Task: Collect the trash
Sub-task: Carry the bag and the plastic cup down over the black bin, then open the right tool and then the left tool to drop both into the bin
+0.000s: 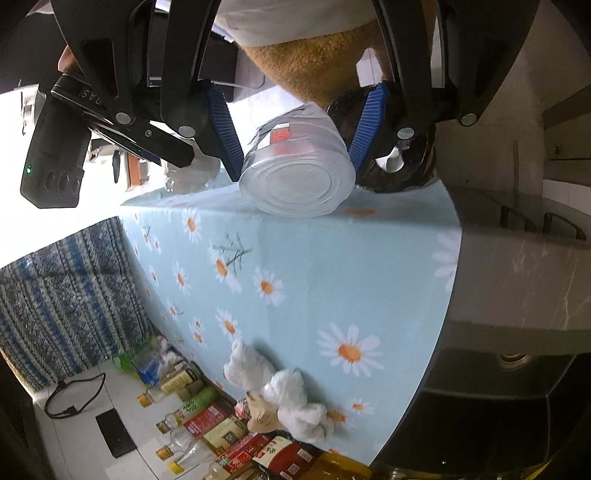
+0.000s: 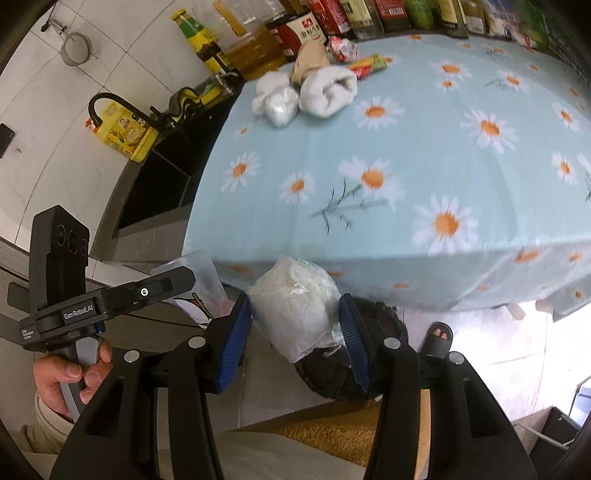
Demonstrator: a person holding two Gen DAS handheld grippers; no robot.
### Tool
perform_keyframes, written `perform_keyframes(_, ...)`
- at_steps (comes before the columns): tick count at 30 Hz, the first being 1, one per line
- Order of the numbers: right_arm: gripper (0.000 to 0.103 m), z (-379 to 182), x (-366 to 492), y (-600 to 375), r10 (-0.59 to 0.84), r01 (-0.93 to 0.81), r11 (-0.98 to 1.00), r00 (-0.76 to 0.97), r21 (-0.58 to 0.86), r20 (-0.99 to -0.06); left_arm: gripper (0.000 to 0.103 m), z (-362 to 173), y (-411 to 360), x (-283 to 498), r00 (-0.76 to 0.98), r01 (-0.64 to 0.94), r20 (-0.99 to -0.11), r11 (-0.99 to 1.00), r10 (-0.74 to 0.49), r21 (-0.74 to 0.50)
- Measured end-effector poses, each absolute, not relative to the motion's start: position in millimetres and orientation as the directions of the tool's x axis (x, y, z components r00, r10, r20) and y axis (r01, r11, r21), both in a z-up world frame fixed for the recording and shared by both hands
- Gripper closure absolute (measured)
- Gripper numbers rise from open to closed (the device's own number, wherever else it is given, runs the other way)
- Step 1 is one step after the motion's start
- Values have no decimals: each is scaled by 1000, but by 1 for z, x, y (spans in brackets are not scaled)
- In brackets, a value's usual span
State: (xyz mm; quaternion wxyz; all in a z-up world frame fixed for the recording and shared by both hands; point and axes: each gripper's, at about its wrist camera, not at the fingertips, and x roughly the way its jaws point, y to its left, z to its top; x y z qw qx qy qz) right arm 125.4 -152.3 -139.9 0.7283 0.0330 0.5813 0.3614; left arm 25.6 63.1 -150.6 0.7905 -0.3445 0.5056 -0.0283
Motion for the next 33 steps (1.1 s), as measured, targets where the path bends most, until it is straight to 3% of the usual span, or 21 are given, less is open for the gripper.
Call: perform_keyframes(33,52,-228,110,-175,480,-420,764,-137,490,-866,47,-255,27,-5,255,-452,-854,724,-454,-521)
